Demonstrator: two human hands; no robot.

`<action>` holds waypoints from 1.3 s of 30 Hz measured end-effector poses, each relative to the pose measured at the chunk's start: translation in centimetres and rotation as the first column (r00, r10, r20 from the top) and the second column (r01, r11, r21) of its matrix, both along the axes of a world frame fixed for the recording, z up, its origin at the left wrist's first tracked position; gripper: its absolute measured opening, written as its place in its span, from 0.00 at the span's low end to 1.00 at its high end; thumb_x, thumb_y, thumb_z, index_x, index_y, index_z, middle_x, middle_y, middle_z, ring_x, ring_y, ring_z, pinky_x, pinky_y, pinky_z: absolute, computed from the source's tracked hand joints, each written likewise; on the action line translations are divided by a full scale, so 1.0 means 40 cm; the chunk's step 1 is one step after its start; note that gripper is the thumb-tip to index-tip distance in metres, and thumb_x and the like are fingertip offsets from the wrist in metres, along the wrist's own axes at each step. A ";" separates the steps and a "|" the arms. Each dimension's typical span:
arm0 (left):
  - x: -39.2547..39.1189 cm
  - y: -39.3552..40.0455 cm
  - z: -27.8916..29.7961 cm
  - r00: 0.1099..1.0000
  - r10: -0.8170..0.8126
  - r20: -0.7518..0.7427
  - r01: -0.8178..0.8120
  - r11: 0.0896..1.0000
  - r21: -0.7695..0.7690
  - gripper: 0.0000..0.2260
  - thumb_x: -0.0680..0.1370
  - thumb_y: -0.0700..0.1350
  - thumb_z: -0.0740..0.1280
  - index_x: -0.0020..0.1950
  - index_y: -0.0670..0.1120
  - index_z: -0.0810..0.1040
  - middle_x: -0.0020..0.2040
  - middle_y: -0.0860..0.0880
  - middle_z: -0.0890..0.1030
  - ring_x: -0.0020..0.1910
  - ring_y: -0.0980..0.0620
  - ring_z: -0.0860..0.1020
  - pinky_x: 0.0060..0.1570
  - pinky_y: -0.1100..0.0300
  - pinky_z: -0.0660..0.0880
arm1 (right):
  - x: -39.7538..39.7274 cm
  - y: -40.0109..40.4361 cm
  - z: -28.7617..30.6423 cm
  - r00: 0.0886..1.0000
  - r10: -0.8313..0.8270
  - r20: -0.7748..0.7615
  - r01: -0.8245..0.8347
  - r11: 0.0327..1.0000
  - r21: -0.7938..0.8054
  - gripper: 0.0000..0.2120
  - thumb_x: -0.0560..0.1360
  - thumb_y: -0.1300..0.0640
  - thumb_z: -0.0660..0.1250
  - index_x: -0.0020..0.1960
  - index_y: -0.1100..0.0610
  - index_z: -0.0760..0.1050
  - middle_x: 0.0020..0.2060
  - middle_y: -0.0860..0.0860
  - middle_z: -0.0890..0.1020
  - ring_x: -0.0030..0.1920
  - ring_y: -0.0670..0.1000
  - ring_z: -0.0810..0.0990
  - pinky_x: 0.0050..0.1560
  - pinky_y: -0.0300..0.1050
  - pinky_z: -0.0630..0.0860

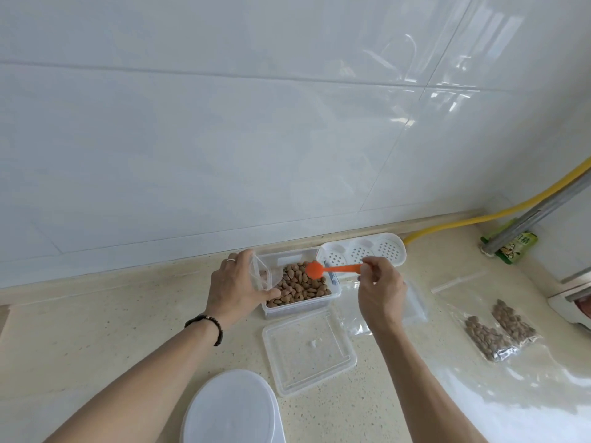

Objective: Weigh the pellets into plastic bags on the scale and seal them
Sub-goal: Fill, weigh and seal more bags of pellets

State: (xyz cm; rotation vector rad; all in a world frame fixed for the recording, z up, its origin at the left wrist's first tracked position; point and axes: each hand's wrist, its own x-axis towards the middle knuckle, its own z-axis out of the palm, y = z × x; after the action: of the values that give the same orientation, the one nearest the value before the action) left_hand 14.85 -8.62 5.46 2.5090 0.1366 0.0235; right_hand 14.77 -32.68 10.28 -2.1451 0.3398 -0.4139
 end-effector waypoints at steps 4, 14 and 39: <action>-0.012 0.032 -0.003 0.999 0.009 0.036 -0.011 0.999 0.052 0.41 0.62 0.64 0.77 0.68 0.47 0.66 0.61 0.47 0.74 0.60 0.46 0.72 0.56 0.53 0.69 | -0.011 0.010 -0.056 0.990 0.033 -0.137 -0.047 0.993 -0.104 0.09 0.79 0.63 0.61 0.53 0.61 0.80 0.34 0.48 0.80 0.33 0.46 0.76 0.32 0.38 0.70; -0.009 0.042 -0.005 0.995 -0.024 0.096 0.011 0.991 0.131 0.39 0.61 0.65 0.77 0.65 0.48 0.69 0.56 0.48 0.76 0.56 0.46 0.74 0.54 0.53 0.69 | -0.002 0.052 -0.102 0.957 -0.002 -0.288 0.094 0.947 0.306 0.08 0.78 0.64 0.64 0.45 0.57 0.80 0.35 0.55 0.83 0.36 0.53 0.82 0.45 0.54 0.83; 0.010 -0.059 0.036 0.997 -0.075 -0.003 0.075 0.996 -0.056 0.42 0.64 0.64 0.75 0.72 0.48 0.64 0.65 0.47 0.71 0.65 0.47 0.68 0.61 0.51 0.66 | -0.044 0.062 0.127 0.898 0.396 0.191 -0.377 0.917 -0.127 0.06 0.78 0.64 0.65 0.49 0.57 0.80 0.37 0.47 0.83 0.38 0.47 0.79 0.37 0.45 0.76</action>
State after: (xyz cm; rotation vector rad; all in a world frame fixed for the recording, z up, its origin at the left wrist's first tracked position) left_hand 15.27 -10.99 6.88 2.4570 0.0446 -0.0174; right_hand 13.00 -30.21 15.36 -2.1614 -0.2321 -0.4267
